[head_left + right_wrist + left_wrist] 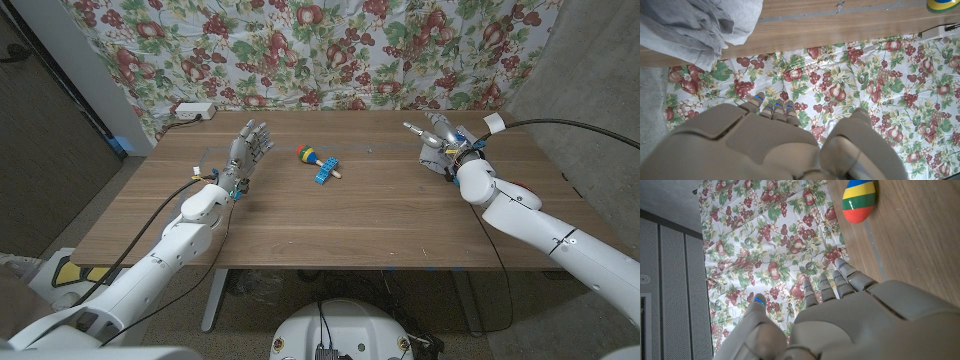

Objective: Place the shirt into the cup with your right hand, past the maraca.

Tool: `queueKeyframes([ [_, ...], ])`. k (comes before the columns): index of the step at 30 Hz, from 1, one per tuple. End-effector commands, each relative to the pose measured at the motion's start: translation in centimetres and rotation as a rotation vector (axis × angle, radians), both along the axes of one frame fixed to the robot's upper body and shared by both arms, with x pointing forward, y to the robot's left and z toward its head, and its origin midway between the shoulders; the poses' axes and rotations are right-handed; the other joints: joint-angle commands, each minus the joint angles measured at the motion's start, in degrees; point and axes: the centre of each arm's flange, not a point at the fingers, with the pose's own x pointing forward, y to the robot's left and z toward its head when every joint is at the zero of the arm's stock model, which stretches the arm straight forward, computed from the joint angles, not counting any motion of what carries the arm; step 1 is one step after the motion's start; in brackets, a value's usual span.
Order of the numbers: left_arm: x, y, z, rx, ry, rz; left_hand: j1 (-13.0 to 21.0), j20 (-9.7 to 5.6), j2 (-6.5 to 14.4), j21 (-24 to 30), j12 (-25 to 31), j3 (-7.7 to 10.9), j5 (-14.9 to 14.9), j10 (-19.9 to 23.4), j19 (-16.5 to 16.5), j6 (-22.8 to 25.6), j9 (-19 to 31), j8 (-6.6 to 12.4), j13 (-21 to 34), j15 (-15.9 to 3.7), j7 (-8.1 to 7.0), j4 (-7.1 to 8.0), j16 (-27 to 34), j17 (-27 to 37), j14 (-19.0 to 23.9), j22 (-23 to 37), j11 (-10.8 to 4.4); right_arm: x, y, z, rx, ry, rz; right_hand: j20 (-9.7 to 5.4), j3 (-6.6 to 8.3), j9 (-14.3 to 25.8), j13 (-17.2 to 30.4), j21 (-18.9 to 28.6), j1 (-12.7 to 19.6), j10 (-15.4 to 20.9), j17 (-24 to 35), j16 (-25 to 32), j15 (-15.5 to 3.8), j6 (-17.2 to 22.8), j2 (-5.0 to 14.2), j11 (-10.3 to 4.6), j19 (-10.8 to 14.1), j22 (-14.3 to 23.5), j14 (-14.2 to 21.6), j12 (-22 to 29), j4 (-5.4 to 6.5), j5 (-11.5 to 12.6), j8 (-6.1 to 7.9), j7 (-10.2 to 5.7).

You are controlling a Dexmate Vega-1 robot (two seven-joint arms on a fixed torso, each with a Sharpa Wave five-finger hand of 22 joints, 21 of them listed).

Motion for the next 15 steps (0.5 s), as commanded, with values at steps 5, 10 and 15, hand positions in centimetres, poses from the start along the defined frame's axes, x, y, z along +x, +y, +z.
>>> queueKeyframes([
  [5,-0.6,-1.4,0.4,0.0,-0.019,-0.001,0.1,-0.05,0.34,0.33,0.28,0.02,-0.17,-0.02,-0.1,0.39,0.22,-0.22,0.12,-2.53,0.06,-0.53,0.06,0.11,-0.37,0.24,0.18,-1.0,-1.1,0.2,-0.089,0.023,-0.045,0.64,-0.33,0.12,0.35,0.44,0.37,-0.49,0.11,0.43,-0.83,-0.24,-0.29,-1.92,-0.23,0.2,-0.26,0.35,-0.61,0.96,-0.19,-0.58],
  [10,-0.8,-1.9,0.6,-0.005,-0.029,0.006,0.1,-0.05,0.36,0.33,0.34,0.02,-0.2,0.13,-0.11,0.45,0.22,-0.21,0.12,-2.38,0.11,-0.56,0.05,0.11,-0.41,0.24,0.17,-1.3,-1.5,0.4,-0.124,0.021,-0.068,0.65,-0.4,0.13,0.36,0.43,0.34,-0.44,0.12,0.42,-0.57,-0.16,-0.31,-1.72,-0.29,0.2,-0.28,0.4,-0.62,1.09,-0.17,-0.63],
  [15,-0.5,-2.6,0.8,-0.005,-0.032,0.006,0.07,-0.03,0.36,0.34,0.35,-0.01,-0.23,0.17,-0.11,0.5,0.22,-0.2,0.12,-2.32,0.11,-0.59,0.08,0.11,-0.38,0.23,0.21,-1.1,-1.9,0.6,-0.152,0.024,-0.08,0.75,-0.45,0.14,0.37,0.35,0.3,-0.5,0.13,0.38,-0.48,-0.22,-0.32,-1.55,-0.54,0.21,-0.38,0.4,-0.62,1.18,-0.2,-0.62],
])
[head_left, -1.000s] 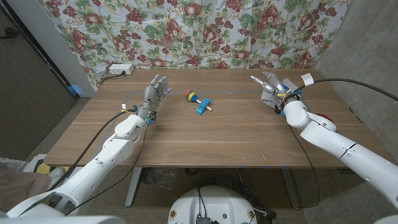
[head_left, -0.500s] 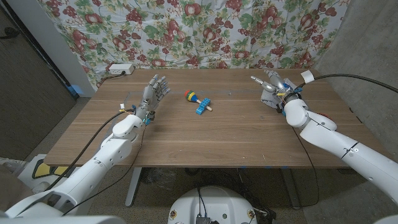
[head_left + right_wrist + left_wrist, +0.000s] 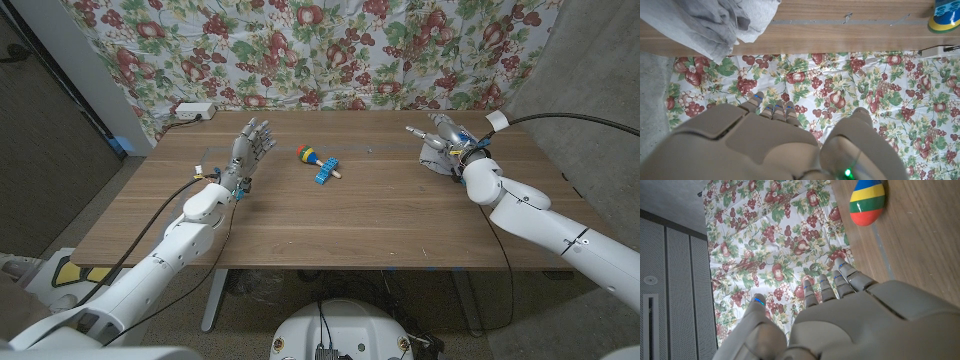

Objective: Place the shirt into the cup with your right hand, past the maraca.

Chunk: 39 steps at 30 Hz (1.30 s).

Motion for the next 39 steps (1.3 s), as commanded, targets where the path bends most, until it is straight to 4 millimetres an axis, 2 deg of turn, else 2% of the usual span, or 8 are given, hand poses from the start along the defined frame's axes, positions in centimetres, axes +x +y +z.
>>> queueKeyframes([
  [1,0.0,-1.5,0.3,-0.002,-0.01,0.005,0.07,-0.03,0.36,0.34,0.35,0.22,-0.01,0.17,-0.12,0.29,0.22,-0.2,0.12,-2.33,-0.11,-0.36,0.07,0.11,-0.39,0.24,0.21,-0.2,-1.1,0.5,-0.07,0.006,-0.036,0.49,-0.05,0.14,0.08,0.1,0.3,-0.03,0.14,0.18,0.52,0.0,-0.32,0.07,-0.22,0.21,0.03,0.39,-0.22,0.37,-0.21,-0.36],
  [12,-0.1,-2.4,0.6,0.005,-0.006,0.019,0.01,0.0,0.36,0.34,0.38,0.16,-0.08,0.25,-0.14,0.49,0.22,-0.15,0.12,-2.27,-0.06,-0.41,0.11,0.11,-0.35,0.23,0.21,0.3,-2.0,1.0,-0.118,0.013,-0.064,1.97,-0.16,0.17,0.14,0.39,0.5,-0.61,0.16,0.27,1.43,-0.87,-0.27,1.94,0.38,0.21,0.19,0.32,-0.39,0.91,-0.48,0.25],
  [15,-0.2,-2.6,0.6,0.009,-0.005,0.021,0.01,0.01,0.36,0.34,0.36,0.15,-0.1,0.22,-0.15,0.52,0.22,-0.15,0.12,-2.26,-0.02,-0.43,0.11,0.11,-0.36,0.23,0.21,0.4,-2.2,1.1,-0.127,0.016,-0.067,2.67,-0.22,0.19,0.17,0.7,0.8,-0.19,0.15,0.53,3.47,-0.92,-0.27,2.96,1.41,0.19,1.11,0.59,-0.6,1.32,-0.4,0.22],
  [21,-0.4,-3.0,0.6,0.009,-0.004,0.03,0.0,0.0,0.38,0.35,0.35,0.14,-0.12,0.21,-0.14,0.56,0.22,-0.15,0.11,-2.27,-0.02,-0.46,0.11,0.11,-0.38,0.23,0.24,0.7,-3.0,1.3,-0.146,0.029,-0.077,2.55,-0.19,0.2,0.17,0.67,1.06,0.0,0.14,0.45,3.64,-0.8,-0.2,3.36,1.53,0.17,1.11,0.68,-0.75,1.57,-0.3,0.54],
  [25,-0.5,-3.1,0.5,0.006,0.0,0.032,-0.01,0.04,0.39,0.35,0.36,0.13,-0.14,0.25,-0.15,0.6,0.22,-0.15,0.11,-2.26,0.02,-0.49,0.12,0.11,-0.39,0.23,0.19,0.8,-3.5,1.4,-0.153,0.034,-0.086,2.64,-0.21,0.2,0.13,0.75,1.55,0.5,0.1,0.53,5.49,-0.9,-0.19,5.57,2.21,0.14,1.83,0.87,-1.07,2.06,-0.29,1.76],
  [30,-0.6,-3.3,0.4,0.006,0.005,0.033,-0.01,0.01,0.4,0.36,0.34,0.12,-0.16,0.19,-0.15,0.6,0.22,-0.16,0.11,-2.27,-0.02,-0.52,0.14,0.11,-0.35,0.23,0.19,0.7,-3.7,1.5,-0.162,0.03,-0.096,2.84,-0.24,0.2,0.1,0.94,1.86,0.95,0.08,0.66,5.88,-0.89,-0.24,5.85,3.0,0.12,2.47,1.02,-1.27,2.33,-0.25,2.27],
  [32,-0.6,-3.4,0.5,0.007,0.004,0.032,-0.01,0.02,0.41,0.36,0.33,0.11,-0.16,0.18,-0.14,0.58,0.22,-0.18,0.11,-2.26,-0.07,-0.53,0.13,0.11,-0.36,0.23,0.15,0.8,-3.9,1.4,-0.16,0.032,-0.097,3.48,-0.3,0.2,0.07,1.15,2.19,1.77,0.05,1.02,7.45,-0.58,-0.31,6.38,4.09,0.08,4.14,1.27,-1.49,2.68,-0.12,2.73],
  [39,-0.8,-3.5,0.7,0.01,-0.004,0.032,-0.02,0.02,0.44,0.37,0.33,0.11,-0.19,0.18,-0.13,0.63,0.22,-0.17,0.11,-2.27,-0.03,-0.56,0.14,0.11,-0.34,0.23,0.23,1.1,-4.2,1.2,-0.167,0.048,-0.104,3.27,-0.32,0.19,0.04,1.03,2.42,1.96,0.04,0.84,6.97,-0.53,-0.36,6.57,4.14,0.07,4.15,1.28,-1.63,2.89,-0.11,3.27],
])
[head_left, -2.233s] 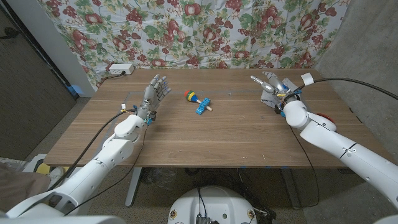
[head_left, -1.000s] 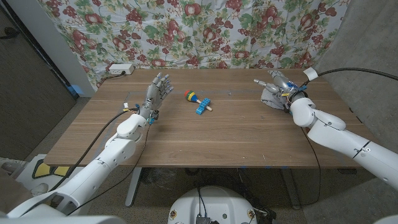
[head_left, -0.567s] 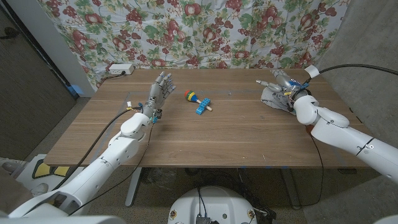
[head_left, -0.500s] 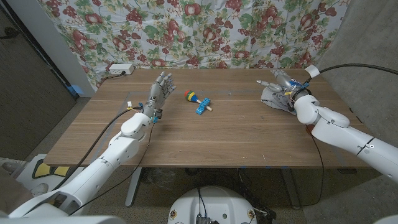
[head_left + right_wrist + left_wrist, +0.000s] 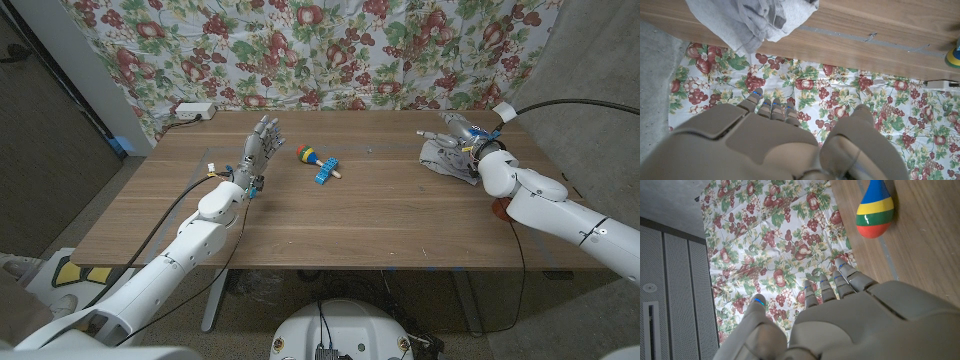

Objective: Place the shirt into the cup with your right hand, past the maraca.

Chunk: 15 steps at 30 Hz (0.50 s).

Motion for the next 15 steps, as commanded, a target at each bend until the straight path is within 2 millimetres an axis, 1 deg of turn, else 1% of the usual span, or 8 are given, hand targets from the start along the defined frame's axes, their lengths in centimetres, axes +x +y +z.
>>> queueKeyframes([
  [1,-0.37,-0.35,0.16,0.004,-0.004,0.005,-0.02,0.01,0.44,0.37,0.33,0.1,-0.2,0.19,-0.15,0.45,0.22,-0.16,0.12,-2.28,-0.21,-0.09,0.14,0.11,-0.36,0.23,0.24,0.39,-0.84,-0.01,-0.015,0.016,-0.022,-0.12,-0.09,0.21,0.13,0.14,0.56,0.22,0.21,0.19,-0.17,-0.06,0.02,0.32,0.14,0.07,0.18,0.17,-0.48,0.54,0.2,0.8],
  [15,-0.47,0.18,-0.06,0.002,0.004,0.008,-0.03,0.03,0.5,0.38,0.36,0.07,-0.26,0.27,-0.16,0.58,0.23,-0.15,0.11,-2.23,-0.1,-0.18,0.15,0.1,-0.35,0.23,0.19,0.72,-1.35,0.06,-0.005,0.022,-0.053,-0.27,-0.13,0.21,0.1,0.01,0.83,0.24,0.2,-0.01,-0.61,-0.2,0.02,0.19,0.23,0.07,0.22,0.08,-0.63,0.83,0.13,1.26],
])
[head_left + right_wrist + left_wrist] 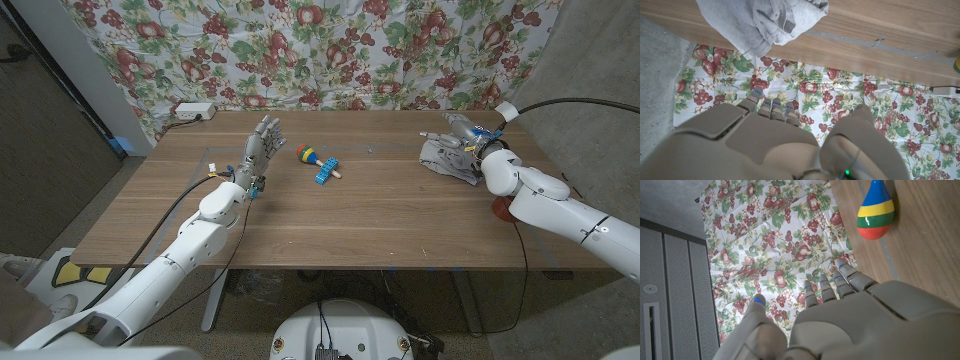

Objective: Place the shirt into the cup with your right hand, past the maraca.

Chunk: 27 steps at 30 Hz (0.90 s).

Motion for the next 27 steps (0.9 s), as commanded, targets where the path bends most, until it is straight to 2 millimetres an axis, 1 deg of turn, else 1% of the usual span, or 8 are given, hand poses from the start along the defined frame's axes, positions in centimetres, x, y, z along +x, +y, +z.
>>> queueKeyframes([
  [1,-0.1,0.4,-0.1,0.0,0.006,0.002,-0.03,0.04,0.5,0.38,0.36,0.07,-0.04,0.28,-0.15,0.56,0.23,-0.16,0.11,-2.26,-0.12,-0.19,0.16,0.11,-0.32,0.23,0.12,0.4,-0.5,-0.1,0.007,0.01,-0.026,-0.29,0.1,0.21,0.17,0.0,0.84,0.22,0.2,-0.03,-0.43,-0.18,0.01,0.17,0.25,0.07,-0.02,0.02,-0.4,0.24,0.13,0.64],
  [14,0.2,0.3,-0.2,0.0,0.011,-0.003,-0.04,0.07,0.56,0.39,0.35,0.04,-0.11,0.28,-0.16,0.64,0.23,-0.17,0.11,-2.23,-0.11,-0.27,0.16,0.11,-0.34,0.23,0.17,1.4,-1.0,-0.7,0.006,0.045,-0.045,-0.55,0.06,0.22,0.16,-0.21,1.0,-0.1,0.2,-0.28,-0.69,-0.36,0.04,-0.05,0.02,0.07,-0.37,-0.18,-0.48,0.48,0.06,0.69],
  [27,0.2,0.2,-0.3,-0.006,0.013,-0.002,-0.06,0.0,0.63,0.4,0.34,0.03,-0.18,0.26,-0.16,0.65,0.23,-0.2,0.11,-2.23,-0.09,-0.34,0.15,0.11,-0.37,0.23,0.21,2.1,-1.5,-0.8,0.001,0.055,-0.073,-0.47,-0.01,0.22,0.16,-0.51,1.15,-0.78,0.21,-0.57,-0.52,-0.67,0.1,-0.06,-0.52,0.08,-1.05,-0.49,-0.53,0.76,-0.04,0.78],
])
